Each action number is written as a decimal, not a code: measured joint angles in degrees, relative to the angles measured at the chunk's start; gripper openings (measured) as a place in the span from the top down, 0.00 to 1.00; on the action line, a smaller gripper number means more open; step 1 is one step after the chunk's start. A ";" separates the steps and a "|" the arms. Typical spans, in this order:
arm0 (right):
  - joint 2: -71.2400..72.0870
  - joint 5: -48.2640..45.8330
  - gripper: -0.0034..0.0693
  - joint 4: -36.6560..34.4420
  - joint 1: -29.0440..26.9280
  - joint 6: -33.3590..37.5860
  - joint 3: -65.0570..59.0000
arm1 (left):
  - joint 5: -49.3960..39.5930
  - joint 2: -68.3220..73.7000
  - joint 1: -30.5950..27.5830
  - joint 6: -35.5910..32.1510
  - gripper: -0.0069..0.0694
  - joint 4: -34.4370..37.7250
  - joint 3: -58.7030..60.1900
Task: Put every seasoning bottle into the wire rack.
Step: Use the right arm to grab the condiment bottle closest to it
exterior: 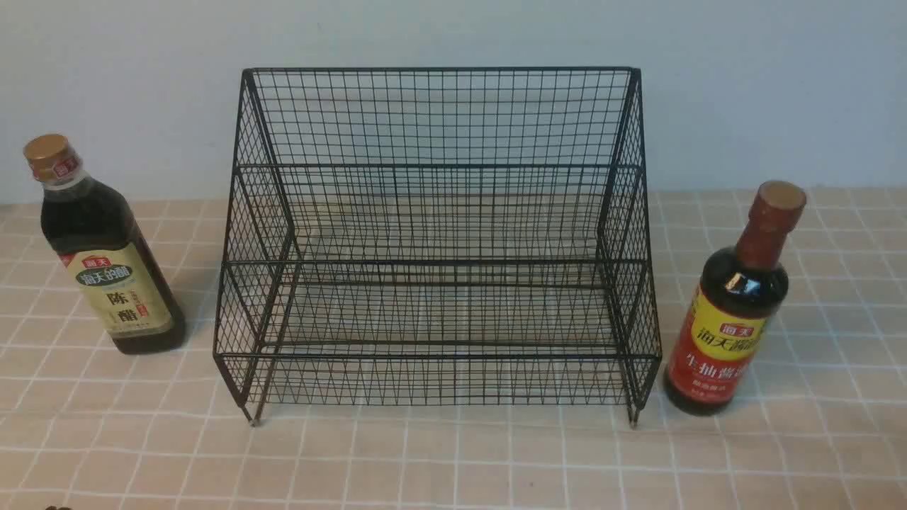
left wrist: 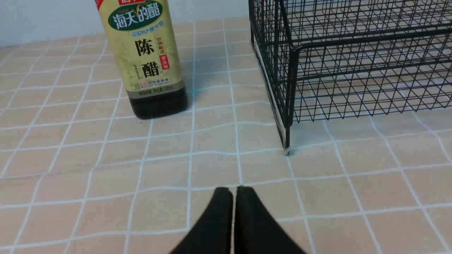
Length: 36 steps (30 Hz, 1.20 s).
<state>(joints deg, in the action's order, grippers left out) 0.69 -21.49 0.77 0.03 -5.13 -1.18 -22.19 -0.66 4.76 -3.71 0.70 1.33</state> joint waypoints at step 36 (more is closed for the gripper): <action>0.00 25.17 0.97 -12.79 0.00 -6.34 -0.42 | 0.00 0.00 0.00 0.00 0.92 0.00 0.00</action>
<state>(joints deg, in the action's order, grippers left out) 0.69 3.68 -12.02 0.03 -11.48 -1.60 -22.19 -0.66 4.76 -3.71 0.70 1.33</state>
